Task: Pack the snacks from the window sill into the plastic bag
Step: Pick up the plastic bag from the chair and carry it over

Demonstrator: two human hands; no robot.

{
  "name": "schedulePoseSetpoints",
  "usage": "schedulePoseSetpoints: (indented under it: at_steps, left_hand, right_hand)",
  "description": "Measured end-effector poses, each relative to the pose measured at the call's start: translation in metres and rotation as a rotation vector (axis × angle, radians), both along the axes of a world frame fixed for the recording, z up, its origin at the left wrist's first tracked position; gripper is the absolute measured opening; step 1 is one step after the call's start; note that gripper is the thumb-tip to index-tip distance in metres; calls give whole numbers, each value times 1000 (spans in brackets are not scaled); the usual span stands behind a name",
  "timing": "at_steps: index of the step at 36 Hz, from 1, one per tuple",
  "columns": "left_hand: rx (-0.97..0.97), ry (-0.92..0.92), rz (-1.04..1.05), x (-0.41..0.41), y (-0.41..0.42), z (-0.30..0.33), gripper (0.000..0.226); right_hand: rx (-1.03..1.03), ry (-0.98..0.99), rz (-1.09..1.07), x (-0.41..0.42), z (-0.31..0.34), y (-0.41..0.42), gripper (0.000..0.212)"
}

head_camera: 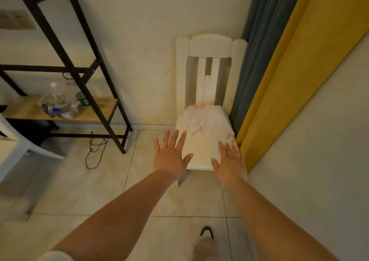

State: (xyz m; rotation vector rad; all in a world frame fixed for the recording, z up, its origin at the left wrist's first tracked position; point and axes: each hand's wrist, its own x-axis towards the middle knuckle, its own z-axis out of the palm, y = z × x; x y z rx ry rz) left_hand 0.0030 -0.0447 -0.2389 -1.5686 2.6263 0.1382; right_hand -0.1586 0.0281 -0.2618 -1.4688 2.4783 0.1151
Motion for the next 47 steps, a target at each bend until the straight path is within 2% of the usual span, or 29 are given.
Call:
schedulePoseSetpoints:
  at_steps: [9, 17, 28, 38, 47]
  left_hand:
    - [97, -23, 84, -57, -45, -17, 70]
    - [213, -28, 111, -100, -79, -47, 70]
    - [314, -115, 9, -128, -167, -79, 66]
    - [374, -170, -66, -140, -283, -107, 65]
    - [403, -204, -100, -182, -342, -152, 67]
  right_hand:
    - [3, -80, 47, -52, -2, -67, 62]
    - [116, -150, 48, -102, -28, -104, 61]
    - [148, -184, 6, -126, -57, -180, 57]
    - [162, -315, -137, -133, -82, -265, 57]
    - [220, -310, -117, -159, -130, -314, 56]
